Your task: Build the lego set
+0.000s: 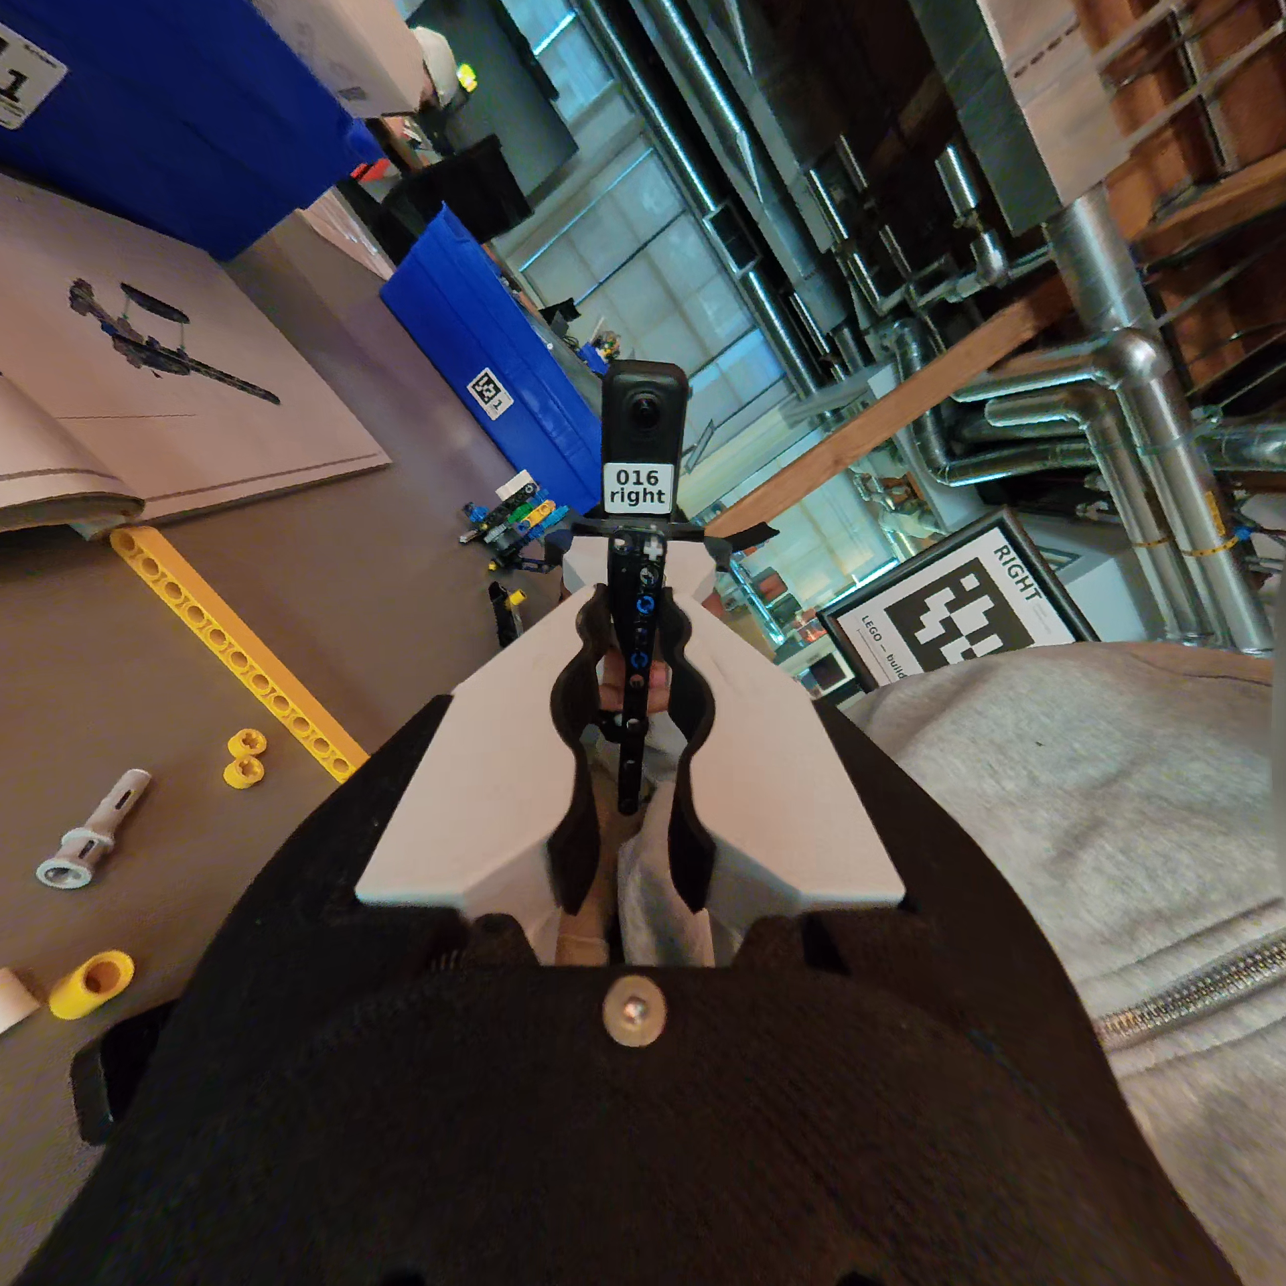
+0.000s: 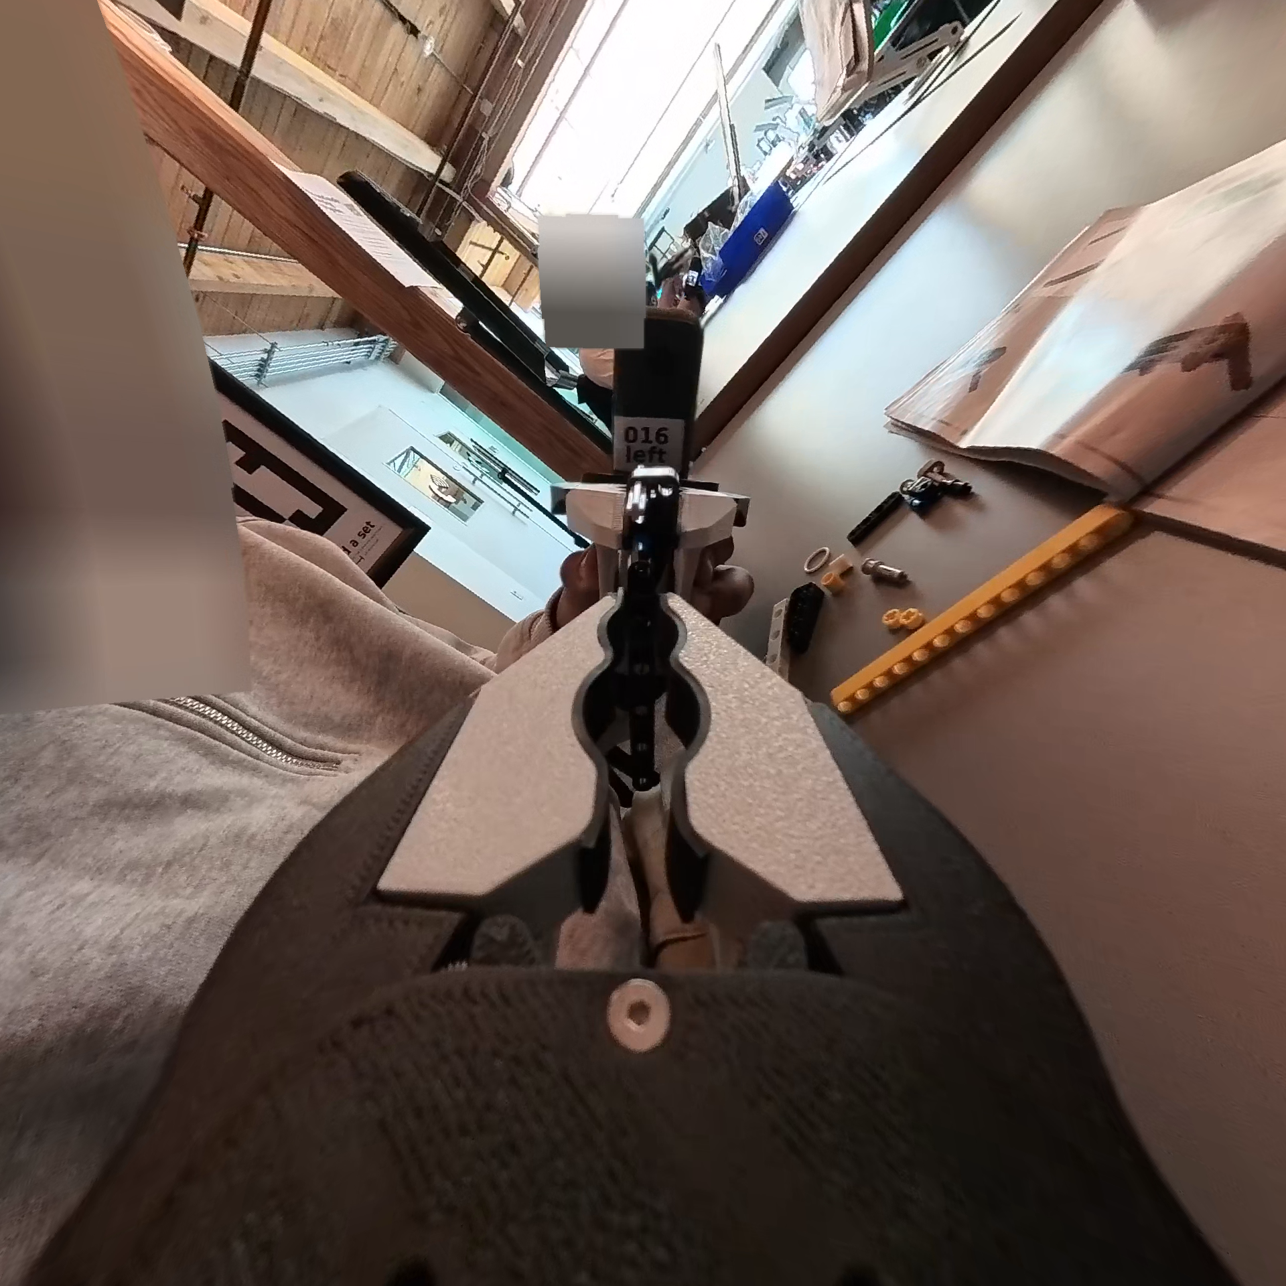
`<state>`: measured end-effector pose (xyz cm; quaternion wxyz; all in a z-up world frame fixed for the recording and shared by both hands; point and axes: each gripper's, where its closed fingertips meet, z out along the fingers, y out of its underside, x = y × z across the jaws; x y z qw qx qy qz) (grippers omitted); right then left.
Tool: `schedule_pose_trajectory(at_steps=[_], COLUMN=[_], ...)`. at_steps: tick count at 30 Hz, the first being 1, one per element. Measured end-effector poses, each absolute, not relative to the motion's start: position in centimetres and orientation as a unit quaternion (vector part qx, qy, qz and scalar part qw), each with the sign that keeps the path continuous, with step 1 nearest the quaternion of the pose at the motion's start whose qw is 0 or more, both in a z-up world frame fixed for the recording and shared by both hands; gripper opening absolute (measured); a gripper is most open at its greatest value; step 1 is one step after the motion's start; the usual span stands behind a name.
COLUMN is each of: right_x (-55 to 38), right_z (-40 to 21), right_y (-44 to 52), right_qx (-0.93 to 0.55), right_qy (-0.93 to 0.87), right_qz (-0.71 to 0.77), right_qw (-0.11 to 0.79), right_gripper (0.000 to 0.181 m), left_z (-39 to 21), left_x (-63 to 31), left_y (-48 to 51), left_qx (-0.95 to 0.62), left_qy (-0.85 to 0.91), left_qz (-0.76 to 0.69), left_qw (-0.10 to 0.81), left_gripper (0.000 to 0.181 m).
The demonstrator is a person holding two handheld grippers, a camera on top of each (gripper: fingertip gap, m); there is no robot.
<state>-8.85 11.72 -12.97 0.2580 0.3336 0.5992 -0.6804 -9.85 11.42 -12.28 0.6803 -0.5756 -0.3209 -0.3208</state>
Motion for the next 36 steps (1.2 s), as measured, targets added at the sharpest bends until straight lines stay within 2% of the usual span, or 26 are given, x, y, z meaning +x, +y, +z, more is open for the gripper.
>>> schedule_pose_trajectory(at_steps=[24,36], right_x=[-9.07,-8.94], right_z=[-13.37,-13.1], right_y=[11.89,11.98], right_qx=[0.338,0.335], right_qy=[0.596,0.609], right_qz=[-0.678,-0.672], right_qw=[0.268,0.255], right_gripper=[0.005,0.005], left_z=[-12.53,-12.35], left_x=[-9.91,-9.68], left_y=[11.52,11.62], left_qx=[-0.615,-0.608], left_qy=[-0.307,-0.309], left_qz=[-0.257,-0.278], left_qw=[0.68,0.677], left_gripper=[0.01,0.011])
